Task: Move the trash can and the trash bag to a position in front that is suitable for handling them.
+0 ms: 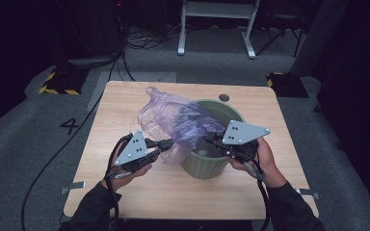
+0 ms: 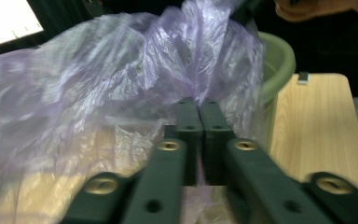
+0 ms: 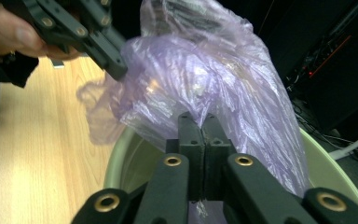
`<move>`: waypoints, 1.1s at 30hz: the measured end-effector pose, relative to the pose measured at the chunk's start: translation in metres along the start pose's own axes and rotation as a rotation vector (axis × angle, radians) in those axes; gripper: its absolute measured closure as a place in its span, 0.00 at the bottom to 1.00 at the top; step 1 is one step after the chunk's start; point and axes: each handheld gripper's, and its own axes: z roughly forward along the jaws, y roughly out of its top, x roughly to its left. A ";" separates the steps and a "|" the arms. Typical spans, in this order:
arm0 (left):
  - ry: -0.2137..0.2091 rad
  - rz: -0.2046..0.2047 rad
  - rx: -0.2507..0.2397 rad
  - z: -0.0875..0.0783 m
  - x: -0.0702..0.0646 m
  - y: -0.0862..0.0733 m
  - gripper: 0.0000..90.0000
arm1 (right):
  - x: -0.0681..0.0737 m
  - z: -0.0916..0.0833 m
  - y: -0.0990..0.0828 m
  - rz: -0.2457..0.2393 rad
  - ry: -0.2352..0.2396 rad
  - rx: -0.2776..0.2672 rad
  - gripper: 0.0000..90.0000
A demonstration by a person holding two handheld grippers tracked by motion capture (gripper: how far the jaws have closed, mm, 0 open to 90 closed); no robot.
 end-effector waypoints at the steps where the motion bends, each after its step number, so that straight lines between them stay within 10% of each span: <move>1: 0.000 0.000 0.000 0.000 0.000 0.000 0.78 | 0.000 0.000 0.000 0.000 0.000 0.000 1.00; 2: -0.014 -0.020 -0.009 -0.001 0.001 0.000 0.78 | 0.000 -0.001 -0.002 -0.001 -0.002 0.003 1.00; 4: -0.012 -0.049 -0.013 -0.002 0.001 0.001 0.40 | -0.002 -0.006 -0.009 0.017 -0.013 0.005 1.00; 6: -0.004 -0.075 -0.012 -0.005 -0.001 0.000 0.25 | -0.006 -0.011 -0.016 0.045 -0.021 -0.002 1.00; 13: -0.012 -0.100 -0.042 -0.020 -0.001 -0.001 0.18 | -0.011 -0.031 -0.036 0.104 -0.044 -0.029 1.00; 22: -0.075 -0.126 -0.020 -0.018 -0.003 -0.006 0.21 | -0.013 -0.040 -0.050 0.147 -0.043 -0.054 0.98; 33: -0.097 0.021 -0.033 -0.007 -0.025 0.011 0.78 | -0.003 -0.036 -0.050 0.093 0.001 -0.054 0.73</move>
